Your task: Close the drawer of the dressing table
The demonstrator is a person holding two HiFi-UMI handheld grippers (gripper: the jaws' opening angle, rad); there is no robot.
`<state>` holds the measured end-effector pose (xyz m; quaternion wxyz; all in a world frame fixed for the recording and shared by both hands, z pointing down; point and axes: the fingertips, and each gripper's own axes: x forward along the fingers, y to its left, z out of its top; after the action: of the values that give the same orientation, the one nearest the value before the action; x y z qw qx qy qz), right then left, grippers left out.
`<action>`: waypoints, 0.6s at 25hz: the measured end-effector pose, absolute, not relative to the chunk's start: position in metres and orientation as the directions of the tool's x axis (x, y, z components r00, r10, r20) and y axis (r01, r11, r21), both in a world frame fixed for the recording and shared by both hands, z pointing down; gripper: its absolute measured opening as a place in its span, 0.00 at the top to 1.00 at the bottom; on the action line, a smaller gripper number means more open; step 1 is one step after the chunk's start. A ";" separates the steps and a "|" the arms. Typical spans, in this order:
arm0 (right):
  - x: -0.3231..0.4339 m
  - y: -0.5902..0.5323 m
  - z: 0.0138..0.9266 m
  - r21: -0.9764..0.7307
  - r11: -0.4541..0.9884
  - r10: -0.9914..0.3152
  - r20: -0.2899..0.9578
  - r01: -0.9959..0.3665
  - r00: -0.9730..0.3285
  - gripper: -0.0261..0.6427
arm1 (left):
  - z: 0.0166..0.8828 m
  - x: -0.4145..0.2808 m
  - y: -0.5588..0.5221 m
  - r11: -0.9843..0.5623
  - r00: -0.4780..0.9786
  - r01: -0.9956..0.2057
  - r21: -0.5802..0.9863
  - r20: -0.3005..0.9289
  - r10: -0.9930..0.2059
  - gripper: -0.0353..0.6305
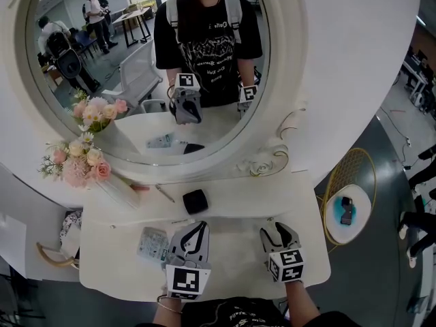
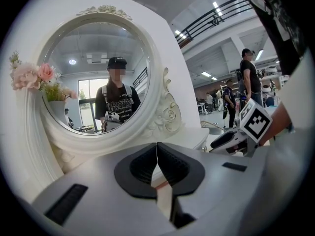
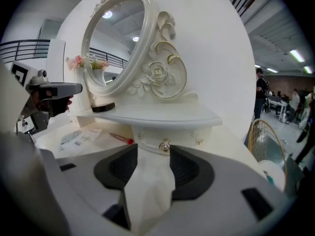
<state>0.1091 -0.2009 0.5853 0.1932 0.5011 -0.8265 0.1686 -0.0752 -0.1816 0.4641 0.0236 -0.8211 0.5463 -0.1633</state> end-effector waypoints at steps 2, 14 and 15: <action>0.107 -0.200 0.573 -0.093 0.446 -0.775 0.456 -0.890 -0.436 0.67 | 0.461 -0.074 -0.181 -0.404 0.354 -0.889 -0.216 0.236 -0.905 0.92; 0.076 -0.203 0.494 -0.006 0.541 -0.809 0.268 -0.841 -0.523 0.66 | 0.455 -0.078 -0.173 -0.385 0.345 -0.903 -0.194 0.207 -0.915 0.92; 0.074 -0.201 0.492 0.004 0.547 -0.808 0.262 -0.837 -0.527 0.66 | 0.456 -0.078 -0.172 -0.384 0.346 -0.903 -0.192 0.205 -0.916 0.92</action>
<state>0.0744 -0.2014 0.4915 0.1169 0.4720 -0.8717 0.0613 -0.0779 -0.1719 0.4555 0.0223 -0.8199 0.5546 -0.1399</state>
